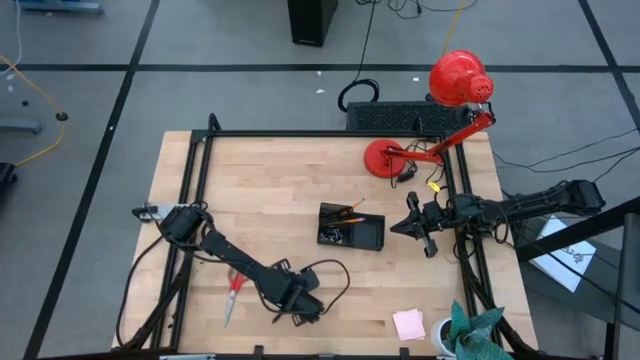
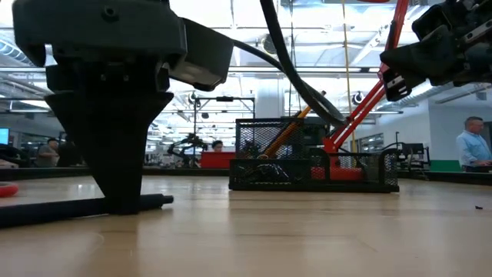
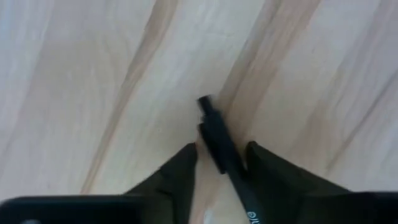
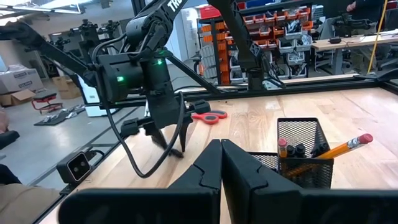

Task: Pick and place office supplies into organizer
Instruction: Put the black pen into the desk organizer

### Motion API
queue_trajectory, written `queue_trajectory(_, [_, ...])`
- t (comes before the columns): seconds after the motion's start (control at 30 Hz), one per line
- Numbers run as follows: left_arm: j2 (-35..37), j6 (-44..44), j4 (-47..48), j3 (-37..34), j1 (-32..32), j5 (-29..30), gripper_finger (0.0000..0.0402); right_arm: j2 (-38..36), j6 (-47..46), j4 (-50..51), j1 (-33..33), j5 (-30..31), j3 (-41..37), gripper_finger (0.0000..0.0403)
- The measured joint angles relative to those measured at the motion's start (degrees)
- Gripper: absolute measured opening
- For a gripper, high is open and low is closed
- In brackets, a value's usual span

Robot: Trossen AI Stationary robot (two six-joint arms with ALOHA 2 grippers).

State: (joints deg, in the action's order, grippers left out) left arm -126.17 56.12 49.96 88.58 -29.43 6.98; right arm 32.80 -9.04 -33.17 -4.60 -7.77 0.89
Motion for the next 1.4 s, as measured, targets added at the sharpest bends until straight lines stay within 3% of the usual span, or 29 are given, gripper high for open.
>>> queue_trajectory(0.17, [0.04,-0.20,0.52,-0.09,-0.22,0.27,0.0048,0.00,-0.35,0.07,0.00,-0.01,-0.01,0.0000])
queue_trajectory(0.27, [0.07,-0.90,0.18,-0.09,-0.28,0.84,0.0014,0.00,-0.35,0.07,0.00,0.00,0.00,0.0000])
queue_trajectory(0.53, [0.27,-6.45,-3.79,-0.35,-0.72,8.69,0.0056,0.00,-0.37,0.11,0.00,-0.02,-0.02,0.0000])
queue_trajectory(0.7, [1.79,-12.26,-5.42,-0.74,0.73,23.49,0.0040,0.01,-0.77,0.50,0.00,-0.04,0.00,0.0000])
queue_trajectory(0.77, [3.86,-17.79,-6.69,-0.89,2.09,28.25,0.0027,0.00,-0.77,0.79,0.00,-0.03,0.00,0.0000])
queue_trajectory(0.93, [9.65,-34.13,-16.31,-0.46,6.58,30.08,0.0015,0.02,-0.61,0.96,0.00,0.02,0.00,0.0000])
queue_trajectory(1.07, [13.62,-50.54,-27.41,-0.51,9.67,27.92,0.0033,0.02,-0.59,1.16,0.00,0.02,0.00,0.0000])
queue_trajectory(1.23, [17.59,-67.18,-40.17,-0.41,14.30,13.50,0.0037,0.13,-0.59,1.52,0.00,0.02,0.00,0.0000])
queue_trajectory(1.4, [22.67,-71.05,-48.65,-0.31,20.40,-0.90,0.0032,0.13,-0.70,2.49,0.00,0.02,-0.02,0.0000])
